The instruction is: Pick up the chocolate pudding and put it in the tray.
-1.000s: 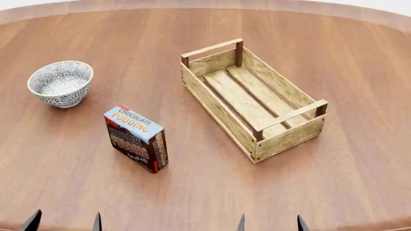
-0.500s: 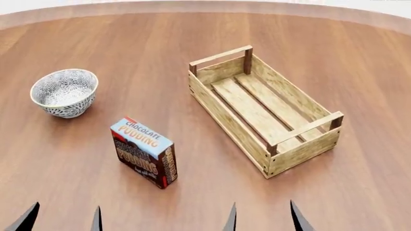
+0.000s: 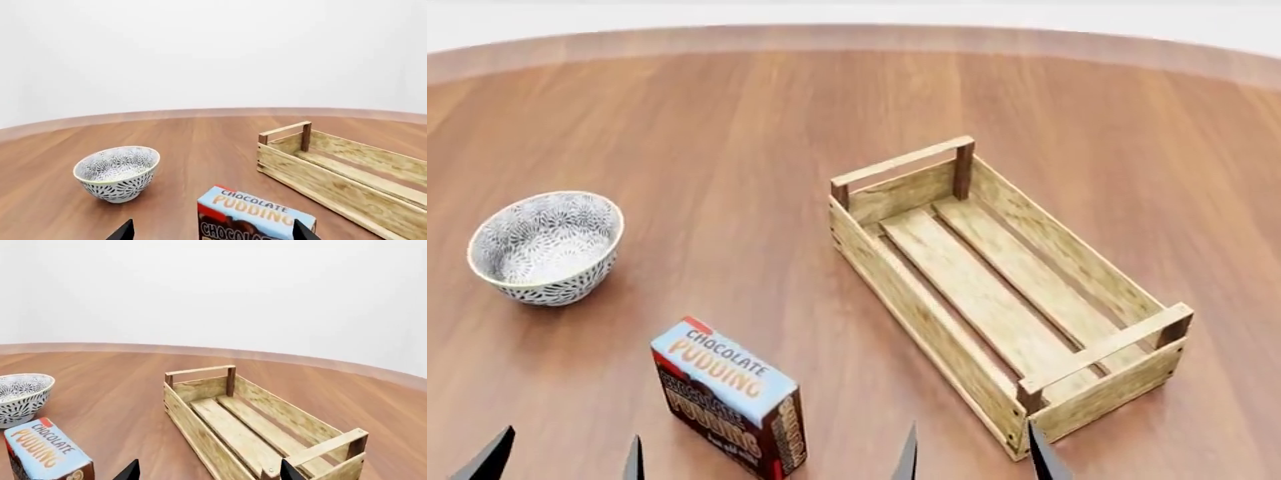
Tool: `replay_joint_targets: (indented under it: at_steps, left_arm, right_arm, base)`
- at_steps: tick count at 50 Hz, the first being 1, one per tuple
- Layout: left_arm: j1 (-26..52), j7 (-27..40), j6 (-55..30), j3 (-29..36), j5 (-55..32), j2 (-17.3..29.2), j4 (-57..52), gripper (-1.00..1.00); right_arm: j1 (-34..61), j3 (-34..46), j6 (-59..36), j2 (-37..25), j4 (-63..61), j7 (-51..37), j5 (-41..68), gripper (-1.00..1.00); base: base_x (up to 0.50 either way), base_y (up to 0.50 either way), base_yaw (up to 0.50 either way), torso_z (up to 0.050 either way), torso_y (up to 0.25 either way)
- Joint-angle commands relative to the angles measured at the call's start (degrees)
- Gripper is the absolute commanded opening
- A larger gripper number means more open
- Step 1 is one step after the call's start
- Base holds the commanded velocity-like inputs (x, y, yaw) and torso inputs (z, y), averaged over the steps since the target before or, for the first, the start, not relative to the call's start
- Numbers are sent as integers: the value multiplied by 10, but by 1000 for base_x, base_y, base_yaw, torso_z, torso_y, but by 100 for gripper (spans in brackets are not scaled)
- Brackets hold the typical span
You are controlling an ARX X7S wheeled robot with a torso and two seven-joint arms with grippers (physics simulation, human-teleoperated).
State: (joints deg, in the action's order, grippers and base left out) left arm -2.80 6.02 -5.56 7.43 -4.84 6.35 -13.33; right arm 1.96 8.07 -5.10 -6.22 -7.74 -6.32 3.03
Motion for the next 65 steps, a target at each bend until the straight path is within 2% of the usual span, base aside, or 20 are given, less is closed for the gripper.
replay_joint_targets:
  at_steps: [1,20,23,27,37,53,65]
  left_arm:
    - [-1,8,2,8,-6,7,-5,100]
    - [0,19,1,23,-9,15,-7,100]
    - [-1,21,3,27,-9,15,-6,100]
    - [-4,22,4,28,-11,18,-10,100]
    - [-5,27,8,28,-19,22,-11,100]
    - [-3,35,5,37,-23,28,-12,100]
    - [-1,40,7,44,-24,31,-8,100]
  right_arm:
    - [3,4,14,-6,17,-8,8,100]
    - [3,17,10,-13,6,-18,16,100]
    - [-6,27,15,-13,4,-8,24,100]
    - [-25,49,17,-26,5,47,64,100]
    - [-84,95,97,-75,21,134,74,100]
    - [-153,82,161,-121,28,168,100,100]
    - [-125,101,166,-108,83,188,104,100]
  base:
    - [395,0,0,0,0]
    - [397,0,0,0,0]
    - [0,0,0,0,0]
    - [0,0,0,0,0]
    - [0,0,0,0,0]
    - [0,0,0,0,0]
    - [0,0,0,0,0]
